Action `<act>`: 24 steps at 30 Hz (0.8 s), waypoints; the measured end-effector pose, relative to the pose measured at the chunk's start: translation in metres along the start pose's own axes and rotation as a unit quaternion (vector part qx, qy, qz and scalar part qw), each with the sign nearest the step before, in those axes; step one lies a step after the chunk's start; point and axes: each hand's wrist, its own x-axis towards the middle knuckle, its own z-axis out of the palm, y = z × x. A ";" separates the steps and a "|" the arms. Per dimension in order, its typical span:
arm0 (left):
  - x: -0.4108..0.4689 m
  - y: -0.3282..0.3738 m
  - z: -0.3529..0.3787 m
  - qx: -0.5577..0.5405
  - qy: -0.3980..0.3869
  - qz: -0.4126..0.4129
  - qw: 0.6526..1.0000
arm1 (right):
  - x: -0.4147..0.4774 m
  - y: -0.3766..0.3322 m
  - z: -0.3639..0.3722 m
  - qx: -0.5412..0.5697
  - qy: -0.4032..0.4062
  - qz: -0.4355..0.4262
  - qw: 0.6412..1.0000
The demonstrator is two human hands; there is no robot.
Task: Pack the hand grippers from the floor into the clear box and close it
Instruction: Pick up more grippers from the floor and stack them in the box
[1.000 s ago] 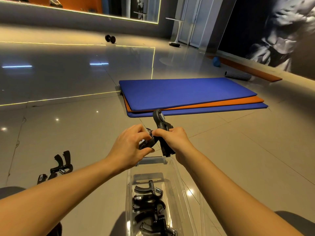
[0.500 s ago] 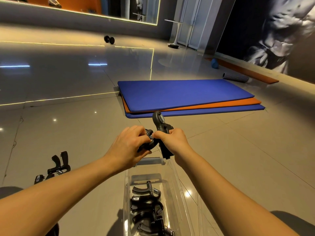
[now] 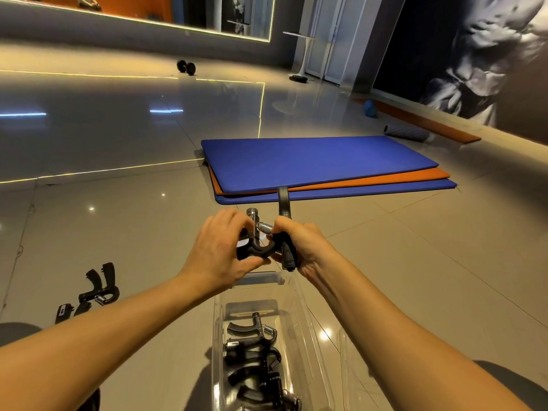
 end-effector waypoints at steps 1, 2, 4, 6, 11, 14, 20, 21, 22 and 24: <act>0.001 -0.003 0.000 -0.016 -0.006 -0.042 0.999 | 0.000 0.000 -0.001 0.010 -0.001 0.004 1.000; 0.001 -0.006 0.001 -0.029 -0.017 -0.078 0.996 | 0.001 0.000 -0.001 0.017 -0.001 0.006 1.000; 0.002 -0.012 0.001 -0.033 -0.047 -0.109 0.992 | 0.001 0.000 -0.002 0.024 0.001 0.007 1.000; 0.003 -0.015 0.002 -0.019 -0.065 -0.108 0.992 | 0.003 0.001 -0.003 0.031 0.005 0.003 0.999; 0.004 -0.018 0.004 -0.057 -0.073 -0.115 0.989 | 0.006 0.001 -0.006 0.045 0.019 0.004 0.999; 0.004 -0.023 0.007 -0.063 -0.092 -0.104 0.988 | 0.008 -0.001 -0.009 0.055 0.026 0.008 0.998; -0.002 -0.028 0.010 -0.076 -0.106 -0.070 0.989 | 0.009 0.002 -0.016 0.027 0.040 0.004 0.999; -0.002 -0.028 0.010 -0.081 -0.105 -0.062 0.989 | 0.009 0.003 -0.018 0.009 0.045 -0.004 0.999; -0.003 -0.028 0.009 -0.083 -0.106 -0.055 0.989 | 0.009 0.004 -0.018 -0.009 0.050 -0.013 0.999; -0.003 -0.028 0.008 -0.082 -0.111 -0.050 0.989 | 0.009 0.006 -0.019 -0.032 0.058 -0.027 0.997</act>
